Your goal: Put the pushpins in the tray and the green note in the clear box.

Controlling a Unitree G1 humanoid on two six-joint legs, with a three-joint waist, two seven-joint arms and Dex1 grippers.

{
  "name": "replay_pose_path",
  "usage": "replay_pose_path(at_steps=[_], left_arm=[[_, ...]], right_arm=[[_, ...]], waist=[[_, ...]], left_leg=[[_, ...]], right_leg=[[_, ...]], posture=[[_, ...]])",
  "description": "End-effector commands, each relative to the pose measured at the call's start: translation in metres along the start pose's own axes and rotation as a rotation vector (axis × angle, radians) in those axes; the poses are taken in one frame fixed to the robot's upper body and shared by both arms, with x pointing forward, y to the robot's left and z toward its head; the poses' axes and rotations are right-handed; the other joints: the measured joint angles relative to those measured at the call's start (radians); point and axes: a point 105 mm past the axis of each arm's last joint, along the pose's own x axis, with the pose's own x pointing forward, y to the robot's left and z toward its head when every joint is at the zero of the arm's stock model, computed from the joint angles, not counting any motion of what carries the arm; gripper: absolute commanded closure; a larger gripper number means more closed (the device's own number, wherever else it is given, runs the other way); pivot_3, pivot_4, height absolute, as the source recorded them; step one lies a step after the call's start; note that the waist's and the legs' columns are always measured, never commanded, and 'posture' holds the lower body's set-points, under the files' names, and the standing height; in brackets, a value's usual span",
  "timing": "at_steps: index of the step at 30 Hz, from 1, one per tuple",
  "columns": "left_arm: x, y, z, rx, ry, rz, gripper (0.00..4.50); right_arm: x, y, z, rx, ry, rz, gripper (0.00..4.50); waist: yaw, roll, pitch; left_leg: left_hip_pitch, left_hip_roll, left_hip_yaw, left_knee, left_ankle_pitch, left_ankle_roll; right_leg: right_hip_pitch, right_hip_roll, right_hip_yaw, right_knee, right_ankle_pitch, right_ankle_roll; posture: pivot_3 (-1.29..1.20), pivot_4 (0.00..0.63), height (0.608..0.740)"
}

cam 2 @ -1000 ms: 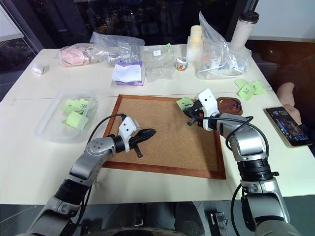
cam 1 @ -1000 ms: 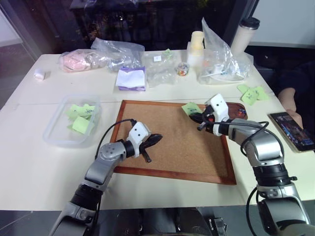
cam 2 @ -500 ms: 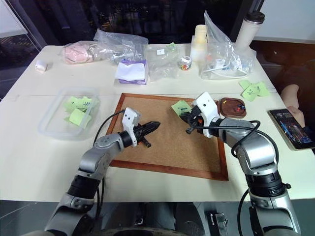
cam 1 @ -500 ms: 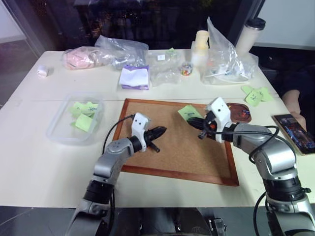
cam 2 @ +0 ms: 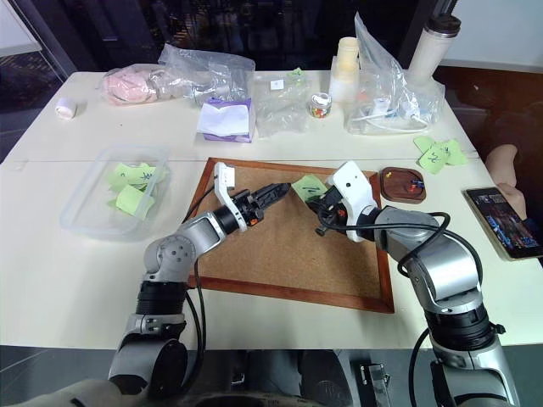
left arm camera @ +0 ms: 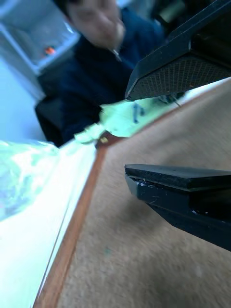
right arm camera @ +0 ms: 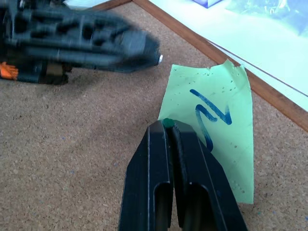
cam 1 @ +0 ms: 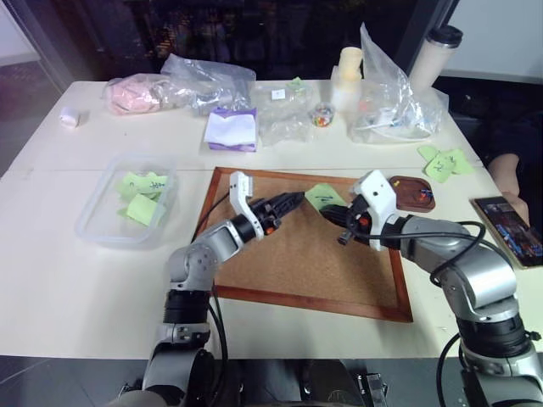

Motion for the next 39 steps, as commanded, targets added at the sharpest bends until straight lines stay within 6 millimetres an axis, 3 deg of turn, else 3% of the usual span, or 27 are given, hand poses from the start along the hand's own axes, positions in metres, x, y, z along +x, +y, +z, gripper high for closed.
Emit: replay_pose_path(at_steps=[1,10,13,17,25,31,34,39], left_arm=[[0.009,-0.015,-0.001,-0.014,0.014,-0.066,2.13],[0.016,-0.024,-0.013,-0.028,0.082,-0.120,2.13],[0.018,-0.023,-0.010,-0.024,0.072,-0.117,2.86],[0.018,-0.020,-0.008,-0.015,0.061,-0.099,4.44],[0.012,-0.010,-0.006,0.067,0.046,-0.059,4.44],[0.008,-0.001,-0.009,0.190,0.064,-0.022,4.44],[0.004,0.000,-0.011,0.262,0.077,-0.026,4.44],[-0.010,-0.001,-0.017,0.464,0.138,-0.045,4.44]], right_arm=[[-0.004,0.006,0.017,-0.047,-0.055,0.011,4.50],[-0.002,0.012,0.024,-0.063,-0.076,0.028,4.50],[-0.002,0.014,0.024,-0.067,-0.076,0.031,4.50],[-0.002,0.015,0.023,-0.076,-0.071,0.029,4.50],[-0.013,0.006,0.035,-0.102,-0.105,0.006,4.50],[-0.036,-0.033,0.067,-0.021,-0.241,-0.094,4.50],[-0.047,-0.064,0.076,0.004,-0.296,-0.226,4.50],[-0.056,-0.112,0.052,0.014,-0.234,-0.408,4.50]], waist=[[0.000,0.000,0.000],[-0.001,0.000,0.000],[-0.001,0.000,0.000],[-0.001,0.000,0.000],[-0.001,0.000,0.000],[-0.001,0.000,0.000],[0.001,0.000,0.000],[0.000,0.000,0.000]], left_leg=[[0.000,0.000,0.000,0.000,0.000,0.000],[0.000,0.000,0.000,0.000,0.001,-0.001],[0.000,0.000,0.000,0.000,0.001,-0.001],[0.000,-0.001,0.000,0.000,0.001,-0.001],[0.000,-0.001,0.000,0.000,0.001,-0.002],[0.000,-0.001,0.000,0.000,0.001,-0.002],[0.000,-0.001,0.000,0.000,0.001,-0.002],[0.000,-0.001,0.001,0.000,0.002,-0.004]], right_leg=[[0.000,0.000,0.000,0.000,0.000,0.000],[0.000,0.000,0.000,0.000,0.000,0.000],[0.000,0.000,0.000,0.000,0.000,0.000],[0.000,0.000,0.000,0.000,0.000,0.000],[0.000,0.000,0.000,0.000,0.000,0.000],[0.000,0.000,0.000,0.001,0.000,0.000],[0.000,0.000,0.000,0.001,0.000,0.000],[0.000,-0.001,0.000,0.001,0.000,0.000]], posture=[[0.00,0.150,0.740],[0.00,0.150,0.740],[0.00,0.150,0.740],[0.00,0.150,0.740],[0.00,0.150,0.740],[0.00,0.150,0.740],[0.00,0.150,0.740],[0.00,0.150,0.740]])
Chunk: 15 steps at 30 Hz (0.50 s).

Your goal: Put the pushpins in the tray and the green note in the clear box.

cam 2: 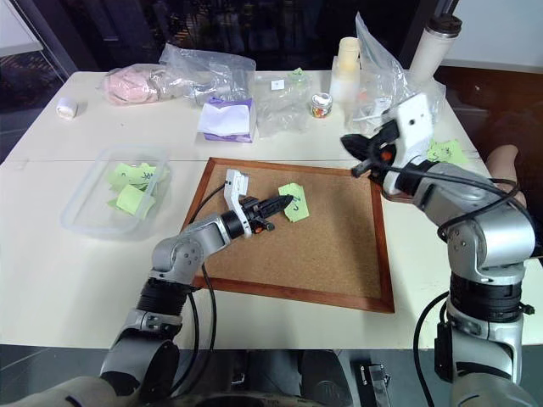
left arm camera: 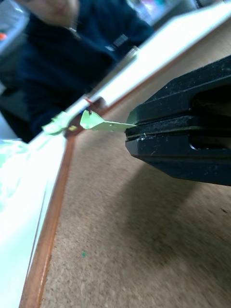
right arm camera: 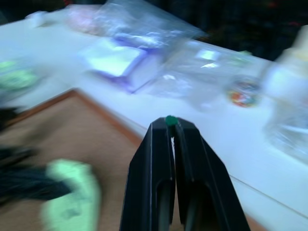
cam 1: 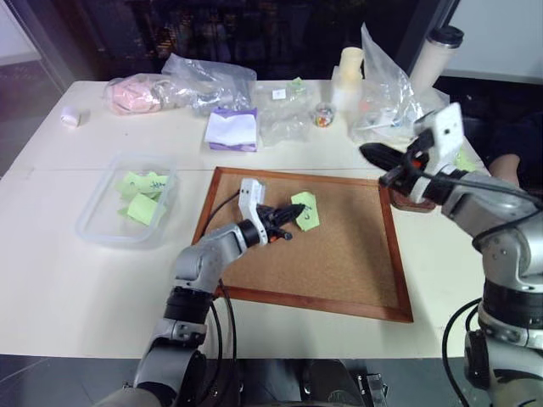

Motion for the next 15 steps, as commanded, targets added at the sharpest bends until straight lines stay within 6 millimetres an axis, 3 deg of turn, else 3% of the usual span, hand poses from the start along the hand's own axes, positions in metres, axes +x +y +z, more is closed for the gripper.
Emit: replay_pose_path(at_steps=[1,7,15], left_arm=[[-0.004,-0.013,0.009,0.166,-0.001,-0.052,4.44],[-0.036,-0.028,0.025,0.436,0.037,-0.089,4.44],[-0.070,-0.028,0.041,0.498,0.074,-0.080,4.44]], right_arm=[[-0.005,-0.029,-0.004,-0.047,-0.001,-0.108,4.50],[-0.003,-0.068,-0.056,-0.008,0.129,-0.257,4.50],[-0.001,-0.088,-0.087,0.035,0.181,-0.301,4.50]], waist=[[-0.001,0.000,0.000],[-0.004,0.001,0.000],[-0.005,0.001,0.000]], left_leg=[[0.000,0.000,0.000,0.000,0.001,-0.002],[0.001,0.001,0.001,0.000,0.002,-0.003],[0.001,0.002,0.002,0.000,0.002,-0.003]], right_leg=[[0.000,0.000,0.000,0.000,0.000,0.000],[0.000,0.001,0.001,0.001,0.000,0.000],[-0.001,0.001,0.002,0.001,0.000,0.000]], posture=[[0.00,0.150,0.740],[0.00,0.150,0.740],[0.00,0.150,0.740]])
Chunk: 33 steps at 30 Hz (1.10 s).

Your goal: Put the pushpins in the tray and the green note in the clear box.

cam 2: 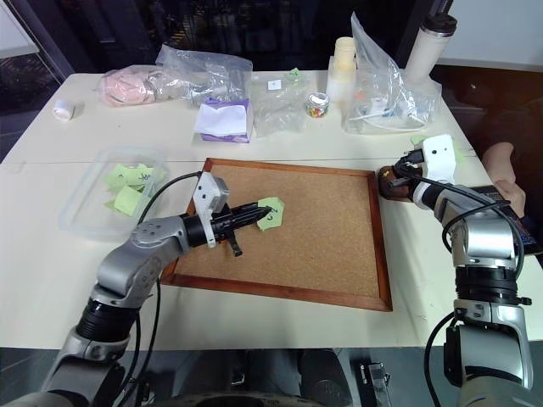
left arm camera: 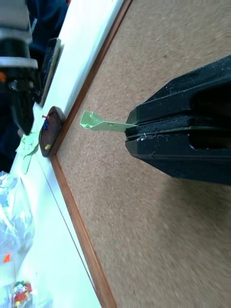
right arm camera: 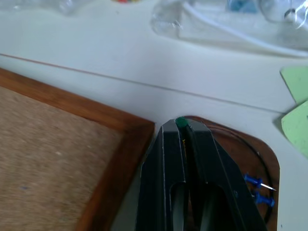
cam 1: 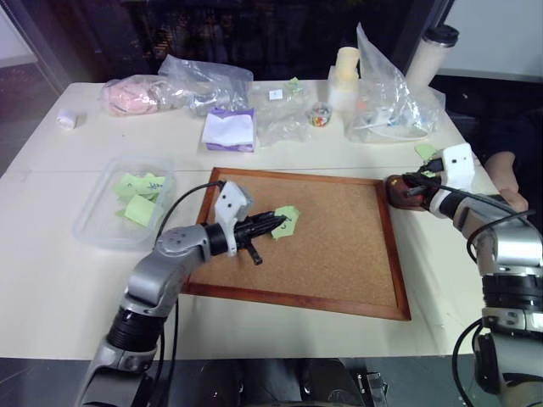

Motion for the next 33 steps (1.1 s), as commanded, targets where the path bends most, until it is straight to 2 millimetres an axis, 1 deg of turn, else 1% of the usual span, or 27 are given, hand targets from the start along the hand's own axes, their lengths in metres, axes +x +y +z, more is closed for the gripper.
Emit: replay_pose_path(at_steps=[1,3,7,10,12,13,16,17,22,24,27,30,31,33], left_arm=[[-0.012,0.000,0.018,0.037,-0.038,-0.004,4.44],[-0.020,0.006,0.024,0.043,-0.042,0.019,4.44],[-0.031,0.015,0.028,0.073,-0.024,0.059,4.44],[-0.036,0.024,0.032,0.082,-0.034,0.099,4.50],[-0.039,0.027,0.035,0.082,-0.040,0.116,4.50],[-0.039,0.028,0.035,0.081,-0.042,0.121,4.50],[-0.043,0.032,0.035,0.090,-0.034,0.132,4.50],[-0.046,0.033,0.037,0.090,-0.038,0.139,4.50],[-0.052,0.044,0.045,0.097,-0.061,0.183,4.50],[-0.057,0.050,0.051,0.110,-0.075,0.226,4.50],[-0.073,0.066,0.059,0.113,-0.095,0.327,4.50],[-0.105,0.099,0.062,0.100,-0.109,0.524,4.50],[-0.112,0.105,0.063,0.093,-0.116,0.563,4.50],[-0.134,0.122,0.063,0.091,-0.110,0.673,4.50]], right_arm=[[0.004,-0.008,0.008,-0.002,-0.042,-0.020,4.50],[0.006,-0.010,0.005,0.004,-0.032,-0.020,4.50],[0.010,-0.014,-0.003,0.015,-0.013,-0.028,4.50],[0.011,-0.014,-0.003,0.021,-0.018,-0.027,3.51],[0.011,-0.013,-0.002,0.021,-0.021,-0.027,2.49],[0.011,-0.013,-0.002,0.021,-0.022,-0.027,2.09],[0.011,-0.011,0.002,0.012,-0.032,-0.027,0.48],[0.010,-0.009,0.005,0.009,-0.041,-0.021,0.06],[0.007,-0.007,0.014,-0.005,-0.057,-0.013,0.06],[0.005,-0.002,0.020,-0.004,-0.071,0.016,0.06],[-0.003,0.025,0.033,-0.020,-0.096,0.156,0.06],[-0.018,0.065,0.042,-0.060,-0.120,0.343,0.06],[-0.021,0.073,0.043,-0.060,-0.121,0.379,0.06],[-0.032,0.097,0.046,-0.075,-0.128,0.498,0.06]], waist=[[0.000,0.000,0.000],[0.000,0.000,0.000],[-0.001,0.000,0.000],[0.000,0.000,0.000],[0.000,0.000,0.000],[0.000,0.000,0.000],[-0.001,0.000,0.000],[-0.001,0.000,0.000],[-0.001,0.000,0.000],[-0.001,0.000,0.000],[-0.001,0.000,0.000],[-0.002,0.000,0.000],[-0.003,0.000,0.000],[-0.001,0.000,0.000]], left_leg=[[0.000,0.000,0.000,0.000,0.000,0.000],[0.000,0.000,0.000,0.000,0.000,0.000],[0.000,0.000,0.000,0.000,0.000,-0.001],[0.000,0.000,0.000,0.000,0.001,-0.001],[0.000,0.000,0.000,0.000,0.001,-0.001],[0.000,0.000,0.000,0.000,0.001,-0.001],[0.000,0.000,0.000,0.000,0.001,-0.001],[0.000,0.000,0.000,0.000,0.001,-0.001],[0.000,0.001,0.000,0.000,0.001,-0.001],[0.000,0.001,0.000,0.000,0.001,-0.001],[0.000,0.001,0.000,0.000,0.001,-0.001],[0.000,0.002,0.000,0.000,0.000,-0.001],[0.000,0.002,0.000,0.000,0.000,0.000],[0.000,0.003,0.000,0.000,-0.001,0.002]], right_leg=[[0.000,0.000,0.000,0.000,0.000,0.000],[0.000,0.000,0.000,0.000,0.000,0.000],[0.000,0.000,0.000,0.000,0.000,0.000],[0.000,0.000,0.000,0.000,0.000,0.000],[0.000,0.000,0.000,0.000,0.000,0.000],[0.000,0.000,0.000,0.000,0.000,0.000],[0.000,0.000,0.000,0.000,0.000,0.000],[0.000,0.000,0.000,0.000,0.000,0.000],[0.000,0.000,0.000,0.000,0.000,0.000],[0.000,0.000,0.000,0.000,0.000,0.000],[0.000,0.000,0.000,0.001,0.000,0.000],[0.000,0.001,0.000,0.001,0.000,0.000],[0.000,0.001,0.000,0.001,0.000,0.000],[0.000,0.000,0.000,0.002,0.000,0.000]], posture=[[0.00,0.150,0.740],[0.00,0.150,0.740],[0.00,0.150,0.740],[0.00,0.150,0.740],[0.00,0.150,0.740],[0.00,0.150,0.740],[0.00,0.150,0.740],[0.00,0.150,0.740],[0.00,0.150,0.740],[0.00,0.150,0.740],[0.00,0.150,0.740],[0.00,0.150,0.740],[0.00,0.150,0.740],[0.00,0.150,0.740]])
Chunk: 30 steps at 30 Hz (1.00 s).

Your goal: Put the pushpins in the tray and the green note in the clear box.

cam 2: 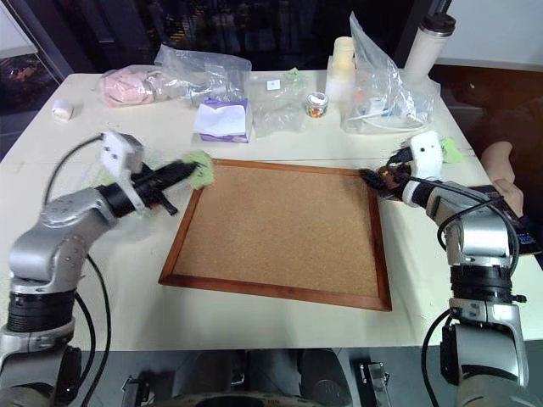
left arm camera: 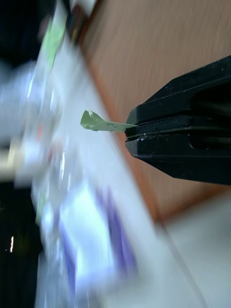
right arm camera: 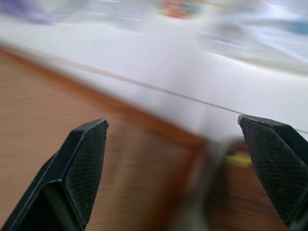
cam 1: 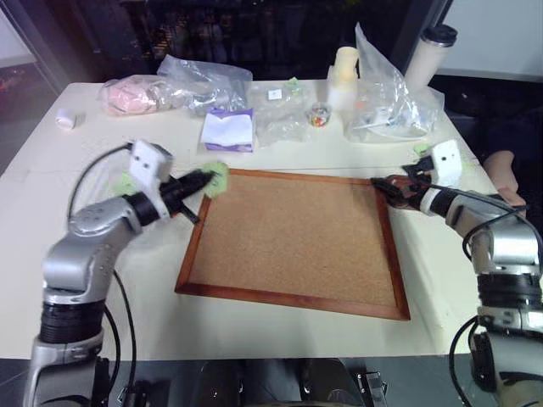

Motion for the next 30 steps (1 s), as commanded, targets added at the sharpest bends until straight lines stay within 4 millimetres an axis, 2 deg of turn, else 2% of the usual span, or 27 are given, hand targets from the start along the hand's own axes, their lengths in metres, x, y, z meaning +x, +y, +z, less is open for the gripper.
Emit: replay_pose_path(at_steps=[1,5,9,12,13,14,18,20,24,28,30], left_arm=[[-0.020,0.044,0.013,0.035,-0.027,0.192,4.50],[-0.040,0.071,0.009,0.044,0.008,0.296,4.50],[-0.061,0.092,-0.010,0.046,0.080,0.382,4.50],[-0.069,0.099,-0.019,0.046,0.116,0.399,4.50],[-0.070,0.099,-0.020,0.045,0.121,0.395,3.82],[-0.070,0.098,-0.021,0.045,0.128,0.384,3.55],[-0.072,0.099,-0.018,0.053,0.127,0.375,1.57],[-0.069,0.095,-0.008,0.048,0.097,0.336,0.61],[-0.056,0.068,0.008,0.032,0.055,0.170,0.61],[-0.040,0.023,0.018,0.003,0.046,-0.061,0.61],[-0.036,0.010,0.019,-0.004,0.049,-0.122,0.61]], right_arm=[[-0.006,0.041,0.021,-0.051,-0.048,0.187,0.06],[-0.001,0.064,0.014,-0.078,-0.020,0.273,0.06],[0.006,0.070,0.011,-0.083,-0.010,0.286,0.06],[0.007,0.070,0.010,-0.093,-0.008,0.291,0.06],[0.007,0.070,0.010,-0.097,-0.006,0.291,0.00],[0.007,0.069,0.009,-0.099,-0.004,0.289,0.00],[0.006,0.065,0.009,-0.107,-0.002,0.282,0.00],[0.003,0.065,0.009,-0.107,-0.001,0.283,0.00],[-0.002,0.058,0.008,-0.104,0.006,0.262,0.00],[-0.012,0.050,0.005,-0.100,0.018,0.236,0.00],[-0.016,0.047,0.003,-0.101,0.028,0.227,0.00]], waist=[[0.002,0.000,0.000],[0.003,0.000,0.000],[0.004,-0.001,0.000],[0.004,-0.001,0.000],[0.004,-0.001,0.001],[0.006,-0.002,0.001],[0.005,-0.002,0.001],[0.004,-0.002,0.001],[0.005,-0.002,0.001],[0.007,-0.002,0.001],[0.005,-0.002,0.001]], left_leg=[[0.000,0.000,0.000,0.000,0.000,0.000],[0.000,0.000,0.000,0.000,0.000,0.000],[0.000,-0.001,0.000,0.000,0.000,0.000],[0.000,-0.001,0.000,0.000,0.000,0.000],[0.000,-0.001,0.000,0.000,0.000,0.000],[0.000,-0.001,0.000,0.000,0.000,0.000],[-0.001,-0.001,0.000,0.001,0.000,0.000],[-0.001,-0.001,0.000,0.001,0.000,0.000],[-0.001,-0.001,0.000,0.001,0.000,0.000],[-0.001,-0.001,0.000,0.001,0.000,0.000],[-0.001,-0.001,0.000,0.001,0.000,0.000]], right_leg=[[0.000,0.000,0.000,0.000,0.000,0.000],[0.000,-0.001,-0.001,0.000,0.000,0.000],[0.000,-0.001,-0.001,0.000,0.000,0.000],[0.000,-0.001,-0.001,0.000,0.000,0.000],[0.000,-0.001,-0.001,0.000,0.000,0.000],[0.000,-0.001,-0.001,0.000,0.000,0.000],[0.000,-0.001,-0.002,0.000,0.000,0.000],[0.000,-0.001,-0.002,0.000,0.000,0.000],[0.000,-0.001,-0.002,0.001,0.000,0.000],[0.000,-0.002,-0.001,0.001,0.000,0.000],[0.000,-0.002,-0.001,0.001,0.000,0.000]], posture=[[0.00,0.150,0.740],[0.00,0.150,0.740],[0.00,0.150,0.740],[0.00,0.150,0.740],[0.00,0.150,0.740],[0.00,0.150,0.740],[0.00,0.150,0.740],[0.00,0.150,0.740],[0.00,0.150,0.740],[0.00,0.150,0.740],[0.00,0.150,0.740]])
